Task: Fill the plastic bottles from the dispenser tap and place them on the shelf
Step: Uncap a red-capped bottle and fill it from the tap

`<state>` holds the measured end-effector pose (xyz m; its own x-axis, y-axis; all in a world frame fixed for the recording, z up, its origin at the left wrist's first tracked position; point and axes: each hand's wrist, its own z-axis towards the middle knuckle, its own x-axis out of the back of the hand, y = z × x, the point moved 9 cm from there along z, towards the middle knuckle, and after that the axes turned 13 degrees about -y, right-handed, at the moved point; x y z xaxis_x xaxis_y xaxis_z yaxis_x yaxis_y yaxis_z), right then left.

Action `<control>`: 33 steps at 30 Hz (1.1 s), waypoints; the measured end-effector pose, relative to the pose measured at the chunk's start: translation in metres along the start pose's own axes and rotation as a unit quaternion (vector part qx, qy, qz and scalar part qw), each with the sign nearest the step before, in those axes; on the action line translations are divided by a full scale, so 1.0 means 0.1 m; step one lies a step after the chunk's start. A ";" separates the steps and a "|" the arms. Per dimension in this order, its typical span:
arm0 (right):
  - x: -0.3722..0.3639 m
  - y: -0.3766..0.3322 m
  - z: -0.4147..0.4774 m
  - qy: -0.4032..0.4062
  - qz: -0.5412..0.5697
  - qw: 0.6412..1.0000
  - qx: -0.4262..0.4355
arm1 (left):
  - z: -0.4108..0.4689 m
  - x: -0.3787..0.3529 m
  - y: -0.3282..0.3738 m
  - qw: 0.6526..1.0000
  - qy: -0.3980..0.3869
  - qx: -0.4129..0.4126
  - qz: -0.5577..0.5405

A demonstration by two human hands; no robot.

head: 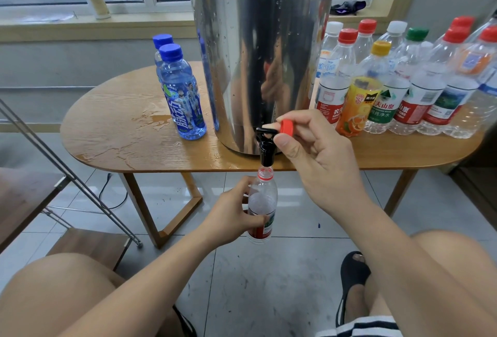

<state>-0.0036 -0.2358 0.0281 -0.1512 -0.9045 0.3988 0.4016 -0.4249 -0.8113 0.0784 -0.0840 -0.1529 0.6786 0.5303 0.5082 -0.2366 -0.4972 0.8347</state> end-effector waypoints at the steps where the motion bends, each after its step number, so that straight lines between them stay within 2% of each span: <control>1: 0.00 0.00 0.00 0.000 -0.001 1.000 0.000 | 0.00 0.00 0.00 1.000 0.000 -0.001 0.000; 33: 0.00 0.00 -0.01 0.002 0.010 1.000 0.002 | 0.00 0.00 -0.01 1.000 0.009 0.002 0.013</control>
<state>-0.0044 -0.2361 0.0279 -0.1461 -0.9128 0.3814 0.4086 -0.4068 -0.8170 0.0784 -0.0833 -0.1537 0.6599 0.5292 0.5335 -0.2512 -0.5138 0.8203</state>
